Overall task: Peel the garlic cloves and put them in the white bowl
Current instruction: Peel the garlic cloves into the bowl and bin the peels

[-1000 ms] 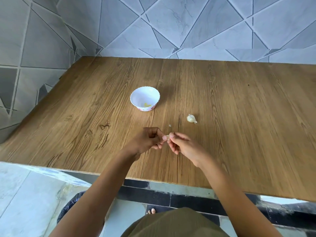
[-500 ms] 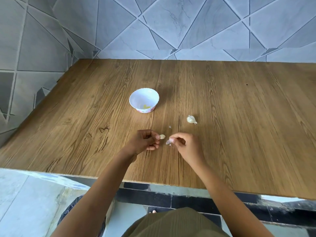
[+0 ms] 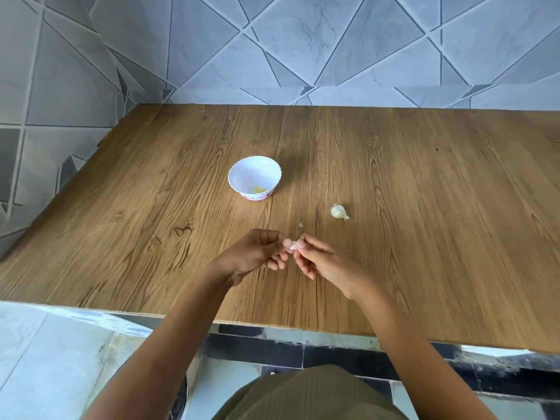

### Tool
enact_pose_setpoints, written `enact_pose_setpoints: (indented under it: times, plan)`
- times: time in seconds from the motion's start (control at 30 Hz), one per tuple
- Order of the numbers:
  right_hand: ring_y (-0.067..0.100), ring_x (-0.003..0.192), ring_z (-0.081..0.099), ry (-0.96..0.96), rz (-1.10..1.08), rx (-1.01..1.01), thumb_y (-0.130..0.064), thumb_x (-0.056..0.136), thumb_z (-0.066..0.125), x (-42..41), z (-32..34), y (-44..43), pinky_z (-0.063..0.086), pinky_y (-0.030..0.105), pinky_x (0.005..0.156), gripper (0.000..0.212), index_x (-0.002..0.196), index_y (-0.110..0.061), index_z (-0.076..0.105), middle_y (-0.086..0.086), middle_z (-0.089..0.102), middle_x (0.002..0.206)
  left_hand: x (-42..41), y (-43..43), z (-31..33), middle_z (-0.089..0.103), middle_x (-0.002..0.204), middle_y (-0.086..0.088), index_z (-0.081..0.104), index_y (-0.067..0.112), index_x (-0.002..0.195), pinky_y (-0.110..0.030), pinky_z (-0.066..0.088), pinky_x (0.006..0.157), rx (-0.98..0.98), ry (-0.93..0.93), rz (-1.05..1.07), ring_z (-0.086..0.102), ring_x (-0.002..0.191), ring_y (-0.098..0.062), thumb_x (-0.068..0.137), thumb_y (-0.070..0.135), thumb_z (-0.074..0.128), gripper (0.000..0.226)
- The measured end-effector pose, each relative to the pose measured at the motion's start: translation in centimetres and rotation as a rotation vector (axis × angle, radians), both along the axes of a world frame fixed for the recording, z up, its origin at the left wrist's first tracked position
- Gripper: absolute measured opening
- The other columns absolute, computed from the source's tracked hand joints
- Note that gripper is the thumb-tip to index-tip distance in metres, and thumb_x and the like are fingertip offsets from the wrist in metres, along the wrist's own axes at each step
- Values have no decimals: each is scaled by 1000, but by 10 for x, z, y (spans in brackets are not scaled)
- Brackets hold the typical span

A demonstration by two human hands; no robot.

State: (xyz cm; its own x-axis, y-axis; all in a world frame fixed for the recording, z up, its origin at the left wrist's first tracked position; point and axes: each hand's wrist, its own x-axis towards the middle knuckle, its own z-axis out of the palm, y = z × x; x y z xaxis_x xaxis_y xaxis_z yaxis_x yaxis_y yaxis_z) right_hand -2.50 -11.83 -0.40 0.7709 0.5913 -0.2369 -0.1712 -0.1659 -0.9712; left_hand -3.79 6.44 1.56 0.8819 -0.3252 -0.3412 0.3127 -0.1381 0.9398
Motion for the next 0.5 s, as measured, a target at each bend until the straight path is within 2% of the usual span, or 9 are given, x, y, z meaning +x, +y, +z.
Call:
enact_pose_setpoints:
  times: [0.2,0.27,0.33,0.4,0.47,0.5]
  plan:
    - [6,51,38,228,6,168,-26,100,38,-2,-2,2,32,15,46,26,78,-14,48,-8,44,59,-4,-2,9,59,64,5,61,10,77,-17,46,59,154,-165,-57,55,60,-6,90,14,60,14]
    - [5,48,36,257,14,140,-25,100,39,1,1,2,29,14,42,28,78,-14,53,-8,42,56,-6,-2,9,58,65,4,62,8,78,-18,45,60,280,-289,-81,53,60,-7,89,12,63,11]
    - [4,45,34,249,4,72,-24,100,39,4,5,2,26,15,40,34,72,-18,56,-8,40,55,-7,-4,5,57,64,8,64,7,79,-13,41,60,485,-480,-83,52,57,-3,87,11,65,9]
    - [5,44,33,251,-42,30,-25,100,39,5,7,3,25,16,40,32,72,-14,50,-8,40,53,-9,-9,1,55,62,13,66,4,79,-7,36,58,588,-638,-21,50,57,2,86,9,67,9]
    - [6,46,36,243,-94,19,-25,100,40,5,6,4,27,16,40,28,76,-13,48,-6,42,55,-10,-12,-3,58,60,11,66,4,77,-7,38,58,570,-650,46,52,54,1,86,7,66,10]
    - [6,47,38,240,-114,26,-24,100,40,5,6,5,29,16,41,28,77,-12,48,-5,44,57,-9,-12,-4,60,61,5,65,5,77,-10,41,58,541,-588,74,54,53,-2,88,8,64,11]
